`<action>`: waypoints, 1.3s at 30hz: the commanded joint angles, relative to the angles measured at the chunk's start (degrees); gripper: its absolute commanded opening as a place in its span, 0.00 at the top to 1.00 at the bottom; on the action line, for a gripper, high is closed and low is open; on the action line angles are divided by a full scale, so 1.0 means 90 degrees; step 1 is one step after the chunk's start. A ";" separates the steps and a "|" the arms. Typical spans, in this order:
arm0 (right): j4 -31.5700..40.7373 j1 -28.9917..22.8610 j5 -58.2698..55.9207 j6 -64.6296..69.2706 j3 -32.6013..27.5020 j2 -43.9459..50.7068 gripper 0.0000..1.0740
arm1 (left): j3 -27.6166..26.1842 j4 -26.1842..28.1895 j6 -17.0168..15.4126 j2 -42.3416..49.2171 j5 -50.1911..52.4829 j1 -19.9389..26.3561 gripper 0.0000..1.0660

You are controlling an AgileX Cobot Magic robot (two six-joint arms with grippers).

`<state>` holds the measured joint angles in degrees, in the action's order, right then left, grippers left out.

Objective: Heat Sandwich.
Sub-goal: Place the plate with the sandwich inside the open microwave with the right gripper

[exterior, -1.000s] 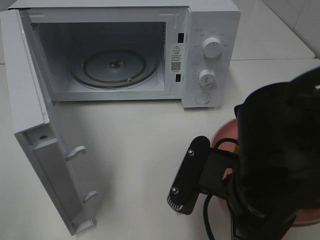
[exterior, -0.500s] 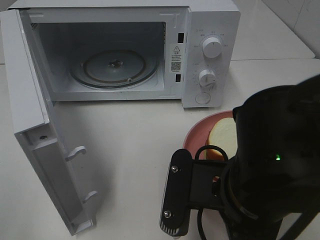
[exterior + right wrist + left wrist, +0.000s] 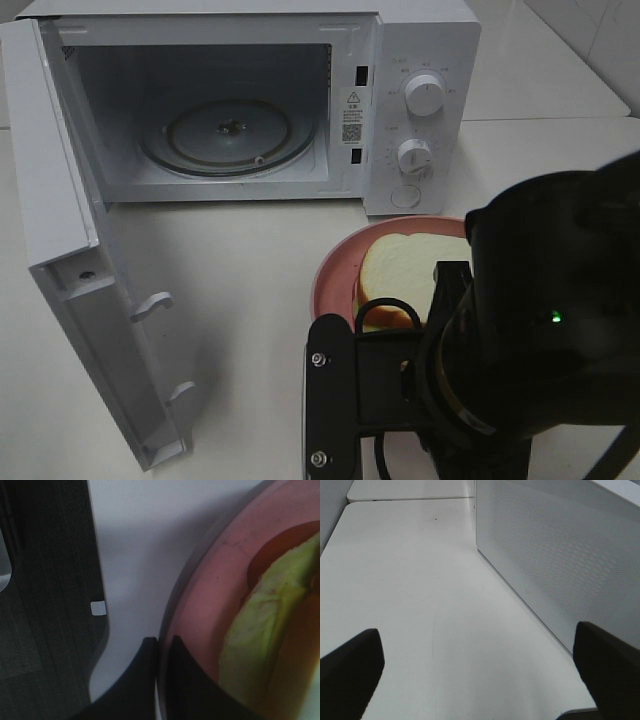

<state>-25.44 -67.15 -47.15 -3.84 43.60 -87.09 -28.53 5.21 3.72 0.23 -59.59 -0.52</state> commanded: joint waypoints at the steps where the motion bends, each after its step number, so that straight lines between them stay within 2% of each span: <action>1: -0.0236 -0.0038 0.0267 -0.0395 -0.0025 0.0045 0.99 | 0.0019 -0.0006 0.0000 0.0166 0.0019 0.0013 0.08; 29: -0.0592 -0.0006 0.1350 -0.1693 -0.0025 0.0045 0.97 | 0.0019 -0.0006 0.0000 0.0166 0.0019 0.0013 0.08; 33: -0.0401 0.0223 0.1585 -0.2305 -0.0025 0.0045 0.97 | 0.0019 -0.0006 0.0000 0.0166 0.0019 0.0013 0.08; 39: -0.0064 0.0898 0.1935 -0.3514 -0.0025 0.0045 0.97 | 0.0019 -0.0006 0.0000 0.0166 0.0019 0.0013 0.08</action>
<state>-26.01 -60.16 -31.46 -31.97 43.43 -87.15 -28.53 5.21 3.72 0.23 -59.59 -0.52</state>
